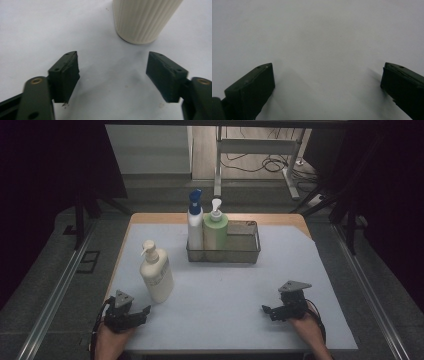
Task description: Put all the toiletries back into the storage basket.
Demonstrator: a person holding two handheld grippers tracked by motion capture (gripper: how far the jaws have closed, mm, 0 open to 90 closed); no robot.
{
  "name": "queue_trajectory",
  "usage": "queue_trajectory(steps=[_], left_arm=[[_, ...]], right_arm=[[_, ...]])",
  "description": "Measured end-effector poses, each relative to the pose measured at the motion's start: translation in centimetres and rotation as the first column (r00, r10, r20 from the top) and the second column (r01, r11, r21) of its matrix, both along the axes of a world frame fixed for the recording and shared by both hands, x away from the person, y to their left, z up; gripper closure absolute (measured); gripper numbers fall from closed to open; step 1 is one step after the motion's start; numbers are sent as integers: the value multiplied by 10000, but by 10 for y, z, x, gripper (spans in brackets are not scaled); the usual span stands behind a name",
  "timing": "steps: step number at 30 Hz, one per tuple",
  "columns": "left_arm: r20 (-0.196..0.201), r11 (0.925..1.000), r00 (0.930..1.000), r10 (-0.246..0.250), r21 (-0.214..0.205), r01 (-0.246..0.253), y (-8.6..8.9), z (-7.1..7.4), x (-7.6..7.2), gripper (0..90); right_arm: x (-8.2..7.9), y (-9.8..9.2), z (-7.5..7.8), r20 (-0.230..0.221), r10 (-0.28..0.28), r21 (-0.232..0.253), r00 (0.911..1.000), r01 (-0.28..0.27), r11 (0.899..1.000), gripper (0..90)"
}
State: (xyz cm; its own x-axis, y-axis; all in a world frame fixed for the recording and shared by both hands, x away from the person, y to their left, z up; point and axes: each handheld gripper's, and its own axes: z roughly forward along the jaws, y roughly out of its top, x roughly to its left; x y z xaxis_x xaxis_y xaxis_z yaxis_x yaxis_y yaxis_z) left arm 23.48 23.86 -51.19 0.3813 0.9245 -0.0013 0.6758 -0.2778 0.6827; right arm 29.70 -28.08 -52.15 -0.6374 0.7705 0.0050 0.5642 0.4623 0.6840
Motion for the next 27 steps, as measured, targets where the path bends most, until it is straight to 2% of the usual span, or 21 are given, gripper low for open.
queue_trajectory(steps=[2,7,10,12,17,22,25,27], left_arm=[[36,9999,10000,-74,84,74,1,1,3,336],[51,9997,9997,-224,-87,224,3,6,10,449],[58,9996,9997,-251,-131,251,4,8,14,544],[33,9991,9998,-202,-380,203,8,11,21,604],[-7,9987,9996,-280,-433,279,9,13,33,734],[-58,9968,9994,-351,-720,346,8,12,45,881],[-166,9945,9989,-429,-960,411,7,10,52,893],[-233,9944,9986,-476,-950,452,4,9,55,894]], right_arm=[[-1,0,0,32,15,-27,10000,-15,10000,0],[-1,0,-1,31,1,21,10000,-1,10000,0],[-1,0,-1,34,7,34,10000,-7,10000,0],[-1,0,-1,37,7,36,10000,-7,10000,0],[-1,0,-1,37,12,41,10000,-12,10000,0],[-1,0,-1,43,19,39,10000,-19,10000,0],[-1,0,-1,56,11,46,10000,-11,10000,0],[-1,0,-1,56,21,38,10000,-21,10000,0]])
